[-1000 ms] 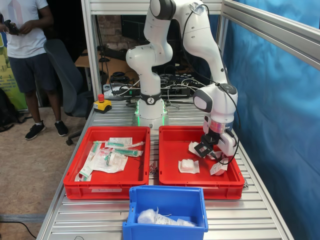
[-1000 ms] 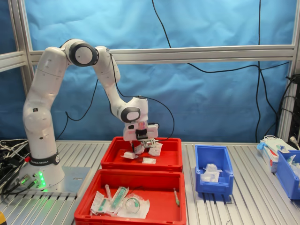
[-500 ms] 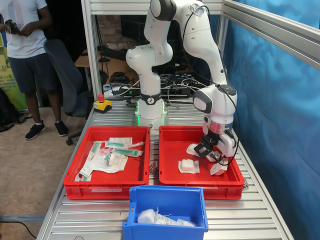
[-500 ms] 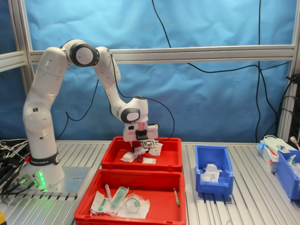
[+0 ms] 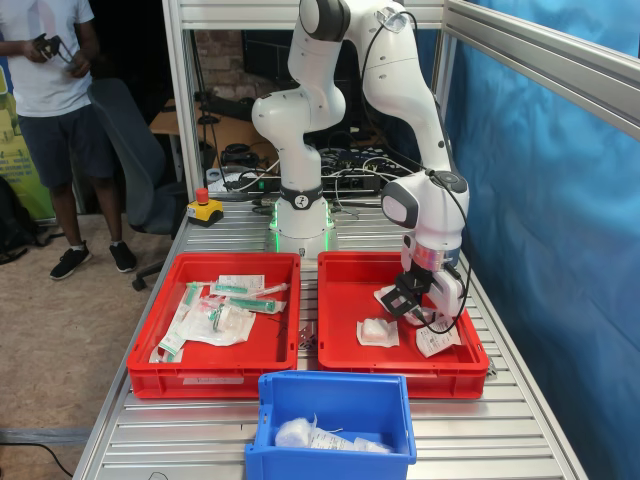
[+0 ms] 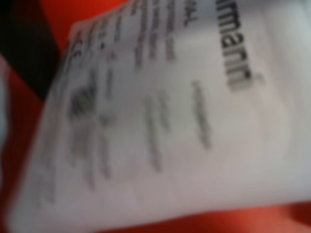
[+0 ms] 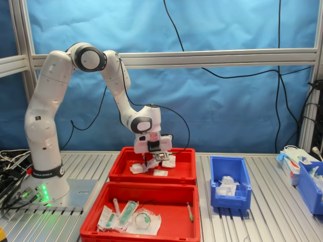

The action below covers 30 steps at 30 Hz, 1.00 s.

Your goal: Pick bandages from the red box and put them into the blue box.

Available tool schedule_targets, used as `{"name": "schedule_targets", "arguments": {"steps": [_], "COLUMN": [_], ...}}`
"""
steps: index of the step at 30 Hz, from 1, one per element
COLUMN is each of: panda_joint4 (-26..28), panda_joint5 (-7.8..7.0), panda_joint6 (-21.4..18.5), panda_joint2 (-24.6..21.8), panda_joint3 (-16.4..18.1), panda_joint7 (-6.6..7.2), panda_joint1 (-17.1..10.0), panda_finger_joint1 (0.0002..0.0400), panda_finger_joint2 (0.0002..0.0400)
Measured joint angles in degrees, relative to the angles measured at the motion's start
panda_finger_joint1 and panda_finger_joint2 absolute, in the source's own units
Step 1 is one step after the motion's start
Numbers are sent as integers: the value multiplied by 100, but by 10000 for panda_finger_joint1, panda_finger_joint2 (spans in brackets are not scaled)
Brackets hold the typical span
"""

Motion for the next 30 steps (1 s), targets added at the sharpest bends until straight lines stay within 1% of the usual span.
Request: {"name": "schedule_targets", "arguments": {"steps": [14,15,17,18,24,25,26,27,30], "panda_joint4": [2,2,2,2,19,29,34,39,50], "panda_joint5": [0,0,0,0,0,0,0,0,0], "panda_joint6": [10,11,12,13,13,13,13,13,13], "panda_joint2": [0,0,0,0,0,0,0,-1,-5], "panda_joint3": [-127,-133,-142,-147,-181,-195,-204,-213,-246], "panda_joint7": [0,0,0,0,0,0,0,0,0], "panda_joint1": [0,0,0,0,0,0,0,0,0], "panda_finger_joint1": [400,238,238,190,190,140,140,90,90], "panda_finger_joint2": [400,238,238,190,190,140,140,90,90]}}
